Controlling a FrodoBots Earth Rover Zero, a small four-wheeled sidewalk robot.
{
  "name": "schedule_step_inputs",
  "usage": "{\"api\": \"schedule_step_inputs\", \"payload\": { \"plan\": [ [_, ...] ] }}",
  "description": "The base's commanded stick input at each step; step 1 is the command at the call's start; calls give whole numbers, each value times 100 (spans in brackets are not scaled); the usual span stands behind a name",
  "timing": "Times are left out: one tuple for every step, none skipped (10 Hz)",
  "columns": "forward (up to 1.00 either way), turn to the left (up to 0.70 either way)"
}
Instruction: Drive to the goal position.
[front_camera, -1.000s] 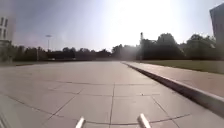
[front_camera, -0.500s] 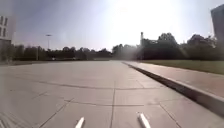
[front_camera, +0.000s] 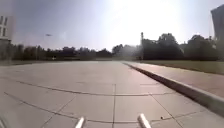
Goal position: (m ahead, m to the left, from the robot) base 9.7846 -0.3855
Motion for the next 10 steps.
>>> {"api": "schedule_step_inputs", "payload": {
  "plan": [
    [70,1],
    [70,1],
    [70,1],
    [70,1],
    [70,1],
    [70,1],
    [70,1],
    [70,1],
    [70,1],
    [70,1]
  ]
}}
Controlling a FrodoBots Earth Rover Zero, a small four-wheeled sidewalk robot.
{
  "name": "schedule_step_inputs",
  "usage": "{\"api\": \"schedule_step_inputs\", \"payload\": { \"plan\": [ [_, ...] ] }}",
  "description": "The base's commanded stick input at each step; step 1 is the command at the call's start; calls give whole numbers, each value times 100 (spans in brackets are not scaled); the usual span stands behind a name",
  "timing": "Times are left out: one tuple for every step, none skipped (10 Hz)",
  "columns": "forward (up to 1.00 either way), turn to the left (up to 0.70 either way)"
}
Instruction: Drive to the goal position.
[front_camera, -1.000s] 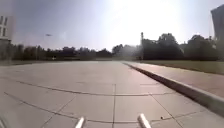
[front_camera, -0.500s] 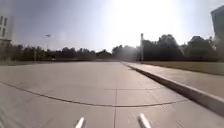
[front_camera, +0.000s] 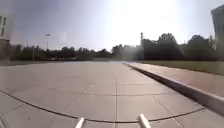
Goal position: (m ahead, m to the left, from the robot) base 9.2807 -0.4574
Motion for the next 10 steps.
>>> {"api": "schedule_step_inputs", "payload": {
  "plan": [
    [70,1],
    [70,1],
    [70,1],
    [70,1],
    [70,1],
    [70,1],
    [70,1],
    [70,1],
    [70,1],
    [70,1]
  ]
}}
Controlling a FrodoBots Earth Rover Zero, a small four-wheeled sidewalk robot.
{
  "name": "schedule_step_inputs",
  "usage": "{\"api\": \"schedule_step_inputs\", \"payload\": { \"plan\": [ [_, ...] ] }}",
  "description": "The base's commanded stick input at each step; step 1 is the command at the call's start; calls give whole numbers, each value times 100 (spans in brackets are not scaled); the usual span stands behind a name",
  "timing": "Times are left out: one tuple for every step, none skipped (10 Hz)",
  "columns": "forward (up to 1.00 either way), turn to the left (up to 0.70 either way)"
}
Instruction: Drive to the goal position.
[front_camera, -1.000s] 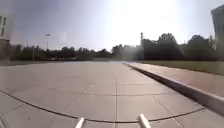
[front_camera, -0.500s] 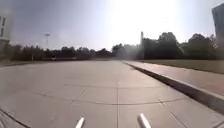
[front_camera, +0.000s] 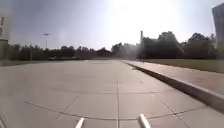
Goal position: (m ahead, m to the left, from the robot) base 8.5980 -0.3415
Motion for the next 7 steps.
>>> {"api": "schedule_step_inputs", "payload": {
  "plan": [
    [70,1],
    [70,1],
    [70,1],
    [70,1],
    [70,1],
    [70,1],
    [70,1]
  ]
}}
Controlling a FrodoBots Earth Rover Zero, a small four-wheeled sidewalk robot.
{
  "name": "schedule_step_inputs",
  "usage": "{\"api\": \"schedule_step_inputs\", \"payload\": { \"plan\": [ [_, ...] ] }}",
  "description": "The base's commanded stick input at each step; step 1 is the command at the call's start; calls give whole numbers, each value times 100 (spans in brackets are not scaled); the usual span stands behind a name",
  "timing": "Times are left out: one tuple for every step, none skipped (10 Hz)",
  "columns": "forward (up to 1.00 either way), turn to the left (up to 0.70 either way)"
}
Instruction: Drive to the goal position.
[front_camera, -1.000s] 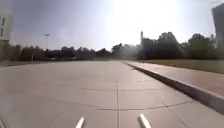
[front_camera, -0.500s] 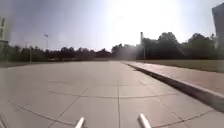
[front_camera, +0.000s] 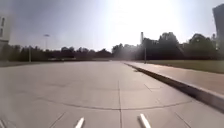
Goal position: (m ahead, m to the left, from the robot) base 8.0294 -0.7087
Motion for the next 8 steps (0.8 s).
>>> {"api": "schedule_step_inputs", "payload": {
  "plan": [
    [70,1],
    [70,1],
    [70,1],
    [70,1],
    [63,1],
    [55,1],
    [47,1],
    [39,1]
  ]
}}
